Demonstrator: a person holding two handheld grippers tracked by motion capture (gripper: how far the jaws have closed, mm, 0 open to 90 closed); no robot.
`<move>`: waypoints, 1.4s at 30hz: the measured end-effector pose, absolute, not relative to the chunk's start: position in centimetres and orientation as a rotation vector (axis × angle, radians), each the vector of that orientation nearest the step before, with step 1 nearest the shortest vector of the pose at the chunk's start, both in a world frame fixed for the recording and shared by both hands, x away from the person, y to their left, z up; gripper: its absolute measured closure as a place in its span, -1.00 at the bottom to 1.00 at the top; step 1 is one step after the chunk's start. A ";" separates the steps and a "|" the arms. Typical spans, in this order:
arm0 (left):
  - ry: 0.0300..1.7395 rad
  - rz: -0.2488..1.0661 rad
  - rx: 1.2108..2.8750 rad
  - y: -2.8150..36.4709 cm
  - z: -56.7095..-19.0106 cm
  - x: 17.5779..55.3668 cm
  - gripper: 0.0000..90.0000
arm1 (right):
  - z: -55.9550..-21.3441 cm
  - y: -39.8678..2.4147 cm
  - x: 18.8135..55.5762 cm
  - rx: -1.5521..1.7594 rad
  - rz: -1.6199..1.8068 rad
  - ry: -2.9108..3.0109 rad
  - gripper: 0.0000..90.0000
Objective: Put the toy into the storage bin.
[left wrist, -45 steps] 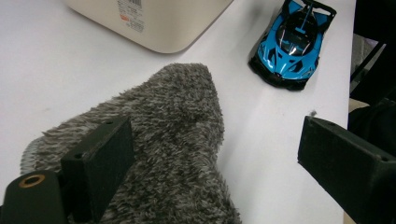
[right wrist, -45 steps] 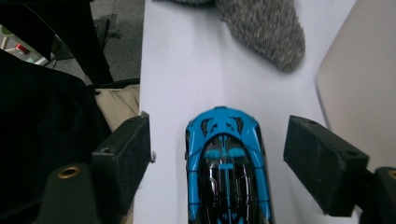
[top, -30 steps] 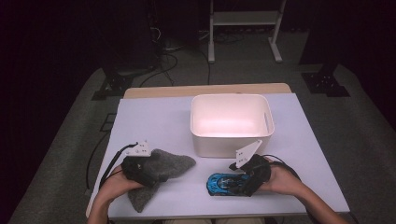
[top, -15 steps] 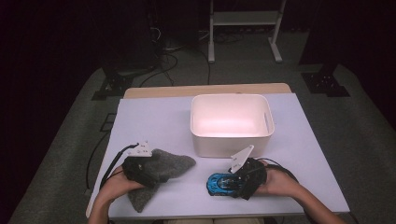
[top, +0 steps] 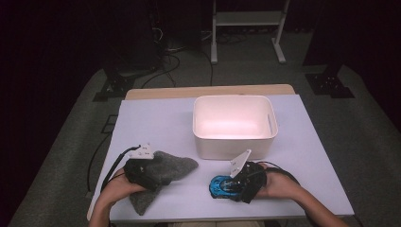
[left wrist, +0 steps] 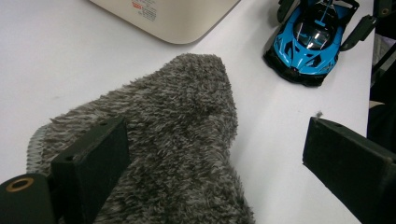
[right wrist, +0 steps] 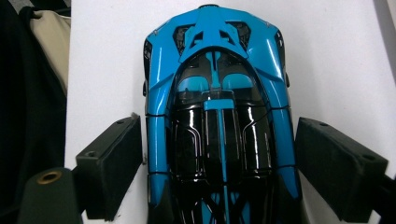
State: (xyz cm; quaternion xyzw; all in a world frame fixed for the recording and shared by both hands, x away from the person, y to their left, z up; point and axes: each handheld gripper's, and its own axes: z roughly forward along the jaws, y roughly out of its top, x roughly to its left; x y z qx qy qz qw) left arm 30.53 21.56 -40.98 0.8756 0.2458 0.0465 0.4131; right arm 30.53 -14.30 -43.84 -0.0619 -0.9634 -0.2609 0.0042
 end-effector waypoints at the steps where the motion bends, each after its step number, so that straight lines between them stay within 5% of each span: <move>1: 0.618 0.117 2.202 21.6 -41.0 30.5 -0.85 | -43.8 -14.3 30.5 -0.194 -0.818 -3.018 -0.67; 42: 0.625 0.123 2.212 21.7 -41.1 30.5 -0.85 | -43.6 -13.4 30.3 -0.144 -0.715 -3.069 -0.44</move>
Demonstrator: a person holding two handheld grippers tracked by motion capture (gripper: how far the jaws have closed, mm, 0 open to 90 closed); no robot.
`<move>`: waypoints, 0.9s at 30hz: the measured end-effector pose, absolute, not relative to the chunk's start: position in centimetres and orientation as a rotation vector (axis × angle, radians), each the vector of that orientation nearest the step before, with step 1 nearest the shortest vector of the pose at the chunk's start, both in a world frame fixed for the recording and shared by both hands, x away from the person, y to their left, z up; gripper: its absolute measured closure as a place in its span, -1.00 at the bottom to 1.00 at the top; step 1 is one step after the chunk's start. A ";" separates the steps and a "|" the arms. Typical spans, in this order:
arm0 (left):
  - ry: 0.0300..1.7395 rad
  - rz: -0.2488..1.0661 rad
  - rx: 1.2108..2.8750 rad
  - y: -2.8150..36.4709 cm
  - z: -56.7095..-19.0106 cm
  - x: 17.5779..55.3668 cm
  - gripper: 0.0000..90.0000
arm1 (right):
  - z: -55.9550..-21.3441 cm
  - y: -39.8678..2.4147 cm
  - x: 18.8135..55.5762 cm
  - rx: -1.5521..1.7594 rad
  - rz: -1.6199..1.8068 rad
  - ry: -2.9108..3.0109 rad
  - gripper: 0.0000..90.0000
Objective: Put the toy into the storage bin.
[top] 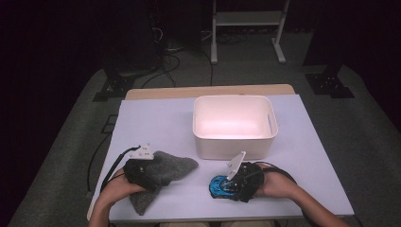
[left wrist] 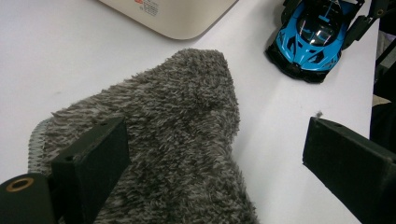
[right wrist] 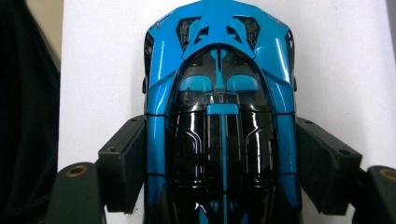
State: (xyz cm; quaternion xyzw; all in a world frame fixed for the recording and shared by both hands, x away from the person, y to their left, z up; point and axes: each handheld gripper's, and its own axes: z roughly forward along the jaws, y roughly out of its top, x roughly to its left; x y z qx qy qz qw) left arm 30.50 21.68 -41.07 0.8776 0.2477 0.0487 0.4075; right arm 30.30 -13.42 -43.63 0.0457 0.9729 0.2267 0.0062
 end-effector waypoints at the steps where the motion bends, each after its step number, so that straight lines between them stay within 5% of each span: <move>1: 0.625 0.121 2.213 21.7 -41.1 30.5 -0.85 | -43.6 -13.4 30.3 0.140 0.708 3.044 -0.44; 27: 0.618 0.116 2.217 21.7 -41.1 30.4 -0.85 | -42.2 -13.2 30.5 0.120 0.732 3.059 -0.44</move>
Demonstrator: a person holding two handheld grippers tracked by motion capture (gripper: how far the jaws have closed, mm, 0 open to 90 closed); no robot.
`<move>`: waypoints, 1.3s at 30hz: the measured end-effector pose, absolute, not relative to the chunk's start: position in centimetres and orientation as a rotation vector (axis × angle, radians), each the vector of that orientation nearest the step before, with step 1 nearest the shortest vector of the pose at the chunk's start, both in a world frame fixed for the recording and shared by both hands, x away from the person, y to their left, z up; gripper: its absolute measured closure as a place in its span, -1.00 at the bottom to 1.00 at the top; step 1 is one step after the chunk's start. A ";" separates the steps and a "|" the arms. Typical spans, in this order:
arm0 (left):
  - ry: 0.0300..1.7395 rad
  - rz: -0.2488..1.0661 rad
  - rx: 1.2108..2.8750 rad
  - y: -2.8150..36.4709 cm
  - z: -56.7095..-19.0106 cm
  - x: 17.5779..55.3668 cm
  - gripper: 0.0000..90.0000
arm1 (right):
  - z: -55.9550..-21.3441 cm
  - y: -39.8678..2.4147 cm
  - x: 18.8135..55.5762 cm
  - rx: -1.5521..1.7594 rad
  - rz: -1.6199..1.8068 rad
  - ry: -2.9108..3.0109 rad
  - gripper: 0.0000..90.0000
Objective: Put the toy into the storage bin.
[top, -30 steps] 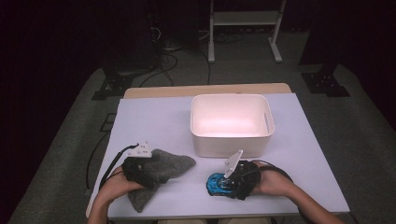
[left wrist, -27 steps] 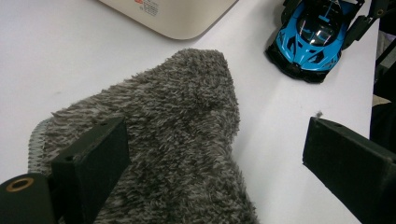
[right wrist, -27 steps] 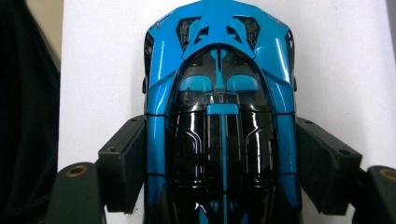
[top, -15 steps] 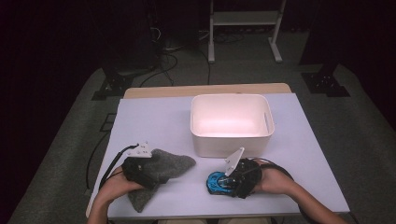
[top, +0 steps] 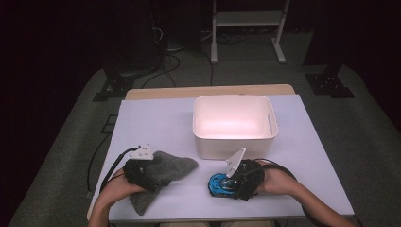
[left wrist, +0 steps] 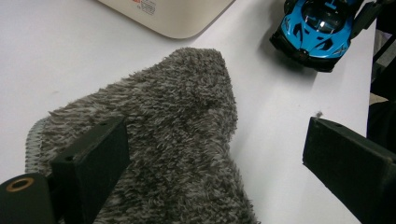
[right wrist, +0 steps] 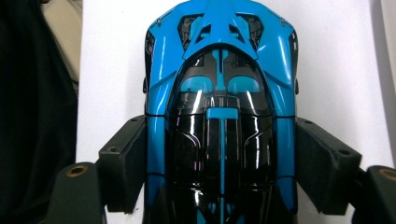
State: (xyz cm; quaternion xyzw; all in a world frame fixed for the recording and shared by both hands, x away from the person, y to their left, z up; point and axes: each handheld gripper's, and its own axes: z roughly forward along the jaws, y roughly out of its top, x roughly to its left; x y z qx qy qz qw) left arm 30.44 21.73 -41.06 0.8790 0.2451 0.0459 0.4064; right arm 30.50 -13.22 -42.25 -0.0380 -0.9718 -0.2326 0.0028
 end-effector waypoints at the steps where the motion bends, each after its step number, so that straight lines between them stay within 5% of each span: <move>1: 0.618 0.115 2.217 21.7 -41.1 30.4 -0.85 | -42.0 -13.2 30.5 -0.111 -0.733 -3.047 -0.44; 39: 0.642 0.110 2.175 22.4 -41.1 30.6 -0.85 | -26.2 -12.5 31.4 0.013 -0.794 -3.096 -0.44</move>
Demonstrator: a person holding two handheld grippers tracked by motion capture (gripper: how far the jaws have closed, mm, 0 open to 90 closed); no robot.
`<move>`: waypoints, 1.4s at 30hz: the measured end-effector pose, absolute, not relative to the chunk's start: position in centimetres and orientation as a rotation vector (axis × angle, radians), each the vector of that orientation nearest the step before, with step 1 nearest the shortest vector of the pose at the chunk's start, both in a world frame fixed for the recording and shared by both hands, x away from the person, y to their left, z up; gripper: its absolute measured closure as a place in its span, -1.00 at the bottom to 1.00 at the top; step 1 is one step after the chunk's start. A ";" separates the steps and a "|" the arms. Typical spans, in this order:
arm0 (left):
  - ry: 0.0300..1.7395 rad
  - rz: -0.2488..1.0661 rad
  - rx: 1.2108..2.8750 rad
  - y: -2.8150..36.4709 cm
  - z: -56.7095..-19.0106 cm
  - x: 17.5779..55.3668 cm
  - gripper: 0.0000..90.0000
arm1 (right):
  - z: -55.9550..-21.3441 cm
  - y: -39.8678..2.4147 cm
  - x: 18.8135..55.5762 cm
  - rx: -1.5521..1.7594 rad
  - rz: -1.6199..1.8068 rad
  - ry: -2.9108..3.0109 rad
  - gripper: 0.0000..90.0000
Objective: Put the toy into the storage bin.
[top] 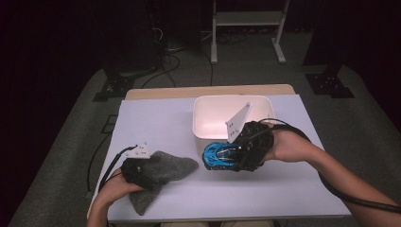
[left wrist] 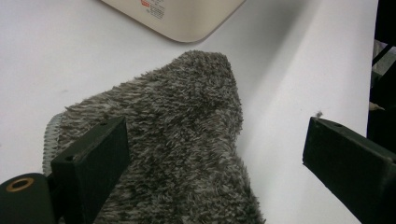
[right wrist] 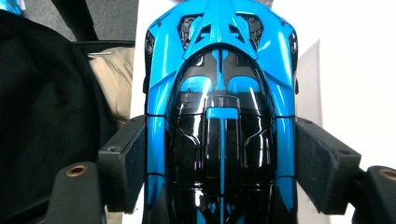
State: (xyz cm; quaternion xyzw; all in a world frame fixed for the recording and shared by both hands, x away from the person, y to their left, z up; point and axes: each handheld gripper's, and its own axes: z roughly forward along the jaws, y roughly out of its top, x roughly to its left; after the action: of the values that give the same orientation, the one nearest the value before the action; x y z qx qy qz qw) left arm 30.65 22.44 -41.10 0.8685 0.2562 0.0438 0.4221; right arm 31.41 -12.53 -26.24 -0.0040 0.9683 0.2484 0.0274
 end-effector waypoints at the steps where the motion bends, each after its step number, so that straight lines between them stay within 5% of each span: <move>1: 0.642 0.109 2.174 22.5 -41.1 30.7 -0.85 | -25.9 -12.5 31.6 -0.009 0.763 2.986 -0.44; 23: 0.666 0.117 2.180 23.2 -41.4 30.5 -0.85 | -21.6 -12.7 38.0 0.050 0.705 2.968 -0.44; 42: 0.667 0.114 2.187 22.9 -41.6 30.2 -0.85 | -23.2 -13.3 42.9 0.158 0.658 2.988 -0.44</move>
State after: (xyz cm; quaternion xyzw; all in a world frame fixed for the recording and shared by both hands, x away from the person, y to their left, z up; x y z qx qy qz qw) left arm 30.24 22.95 -41.56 0.8699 0.2652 0.0455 0.4133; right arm 42.94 -13.34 -23.23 0.0514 0.9746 0.2146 0.0388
